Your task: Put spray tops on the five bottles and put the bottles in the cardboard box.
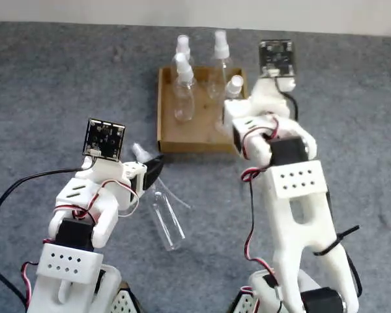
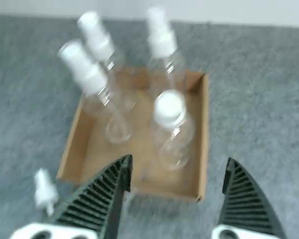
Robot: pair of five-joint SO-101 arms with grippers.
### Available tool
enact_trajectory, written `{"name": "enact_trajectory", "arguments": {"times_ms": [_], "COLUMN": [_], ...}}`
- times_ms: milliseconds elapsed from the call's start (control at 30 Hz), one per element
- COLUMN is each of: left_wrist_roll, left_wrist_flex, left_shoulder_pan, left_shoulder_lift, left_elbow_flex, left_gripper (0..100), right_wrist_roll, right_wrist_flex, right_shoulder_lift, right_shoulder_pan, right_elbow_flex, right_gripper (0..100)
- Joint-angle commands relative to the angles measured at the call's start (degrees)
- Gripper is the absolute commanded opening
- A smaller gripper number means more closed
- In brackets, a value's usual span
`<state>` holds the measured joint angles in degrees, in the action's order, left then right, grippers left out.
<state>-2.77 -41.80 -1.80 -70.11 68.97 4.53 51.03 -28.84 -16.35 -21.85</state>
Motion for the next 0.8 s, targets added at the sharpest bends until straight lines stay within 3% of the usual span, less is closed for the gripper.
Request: {"name": "enact_trajectory", "arguments": {"times_ms": [0, 200, 400, 567, 767], "left_wrist_roll": [0.26, 10.11, 16.97, 19.96, 20.13], "left_wrist_flex": [-0.88, -6.51, -6.77, -6.86, -6.51], "left_shoulder_pan": [6.81, 19.30, 30.29, 33.36, 33.01], "left_shoulder_lift": [0.22, 2.95, 22.73, 35.12, 37.58], "left_elbow_flex": [-5.58, -9.98, -18.68, -24.13, -25.01], "left_gripper": [27, 27, 27, 27, 27], "right_wrist_roll": [-0.88, -0.88, -0.44, -0.44, -0.44], "right_wrist_flex": [6.29, 19.74, 20.70, 18.86, 12.44], "right_shoulder_lift": [-3.21, -0.40, 12.09, 22.90, 33.54], "right_shoulder_pan": [-3.74, -16.92, -29.41, -34.24, -34.77], "right_elbow_flex": [5.41, 10.68, 10.77, 11.03, 10.77], "right_gripper": [22.8, 22.8, 22.9, 22.9, 22.8]}}
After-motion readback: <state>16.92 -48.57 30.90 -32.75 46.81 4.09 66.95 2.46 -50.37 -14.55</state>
